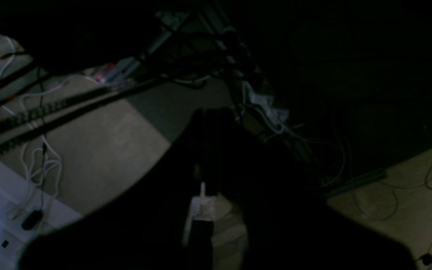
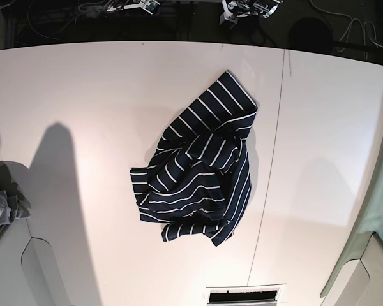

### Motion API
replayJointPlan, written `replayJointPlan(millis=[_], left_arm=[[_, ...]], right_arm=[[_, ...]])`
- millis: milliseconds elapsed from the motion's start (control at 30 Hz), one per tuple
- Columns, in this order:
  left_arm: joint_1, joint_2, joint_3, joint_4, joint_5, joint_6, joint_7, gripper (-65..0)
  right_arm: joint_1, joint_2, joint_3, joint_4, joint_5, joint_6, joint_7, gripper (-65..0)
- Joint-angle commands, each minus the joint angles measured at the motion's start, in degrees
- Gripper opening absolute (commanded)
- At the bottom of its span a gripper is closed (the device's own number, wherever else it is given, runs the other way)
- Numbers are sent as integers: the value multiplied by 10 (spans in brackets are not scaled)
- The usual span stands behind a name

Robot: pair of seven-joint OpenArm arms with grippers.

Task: Layout the t-shirt on the table in an organized manner, then fold the t-shirt properly
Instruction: 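Move both grippers from rest toward the crumpled navy striped shirt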

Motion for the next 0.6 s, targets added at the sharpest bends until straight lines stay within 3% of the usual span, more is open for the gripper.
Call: replayJointPlan(millis=[0, 233, 567], left_arm=[[-1, 1, 0, 3, -2, -7, -7, -626], [-1, 1, 0, 3, -2, -90, -38, -626], [19, -11, 0, 46, -2, -93, -38, -626]], right_arm=[[-2, 3, 0, 3, 2, -2, 6, -650], [-2, 2, 0, 3, 2, -2, 6, -650], [-11, 9, 0, 10, 2, -9, 7, -650]])
